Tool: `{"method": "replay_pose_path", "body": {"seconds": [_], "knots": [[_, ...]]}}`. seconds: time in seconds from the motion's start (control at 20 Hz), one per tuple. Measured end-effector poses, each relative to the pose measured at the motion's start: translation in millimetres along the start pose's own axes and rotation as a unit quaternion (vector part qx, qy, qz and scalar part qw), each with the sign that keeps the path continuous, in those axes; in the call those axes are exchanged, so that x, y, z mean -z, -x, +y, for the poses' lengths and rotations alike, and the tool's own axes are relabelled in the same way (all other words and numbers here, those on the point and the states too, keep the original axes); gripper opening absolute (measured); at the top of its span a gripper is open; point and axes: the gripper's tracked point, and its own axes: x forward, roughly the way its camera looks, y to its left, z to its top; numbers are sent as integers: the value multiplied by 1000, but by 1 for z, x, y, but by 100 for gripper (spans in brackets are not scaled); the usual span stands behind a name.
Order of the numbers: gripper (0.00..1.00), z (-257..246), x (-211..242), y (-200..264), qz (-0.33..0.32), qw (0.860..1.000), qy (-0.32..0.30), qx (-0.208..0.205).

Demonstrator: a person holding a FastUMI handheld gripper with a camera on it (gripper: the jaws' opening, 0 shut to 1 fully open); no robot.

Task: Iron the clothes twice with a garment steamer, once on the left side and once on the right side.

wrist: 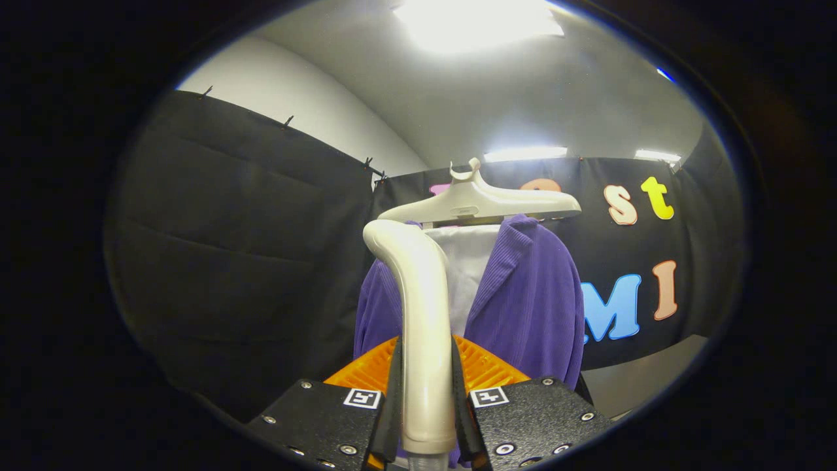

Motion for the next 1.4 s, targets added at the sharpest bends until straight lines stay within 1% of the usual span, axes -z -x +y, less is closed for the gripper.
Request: {"method": "replay_pose_path", "body": {"seconds": [0.3,0.75,0.95,1.4], "knots": [[35,-4,63,0,62,998,-11,4],[35,1,114,23,97,995,7,-4],[35,5,133,34,108,994,25,-9],[35,4,205,54,167,985,37,-16]]}}
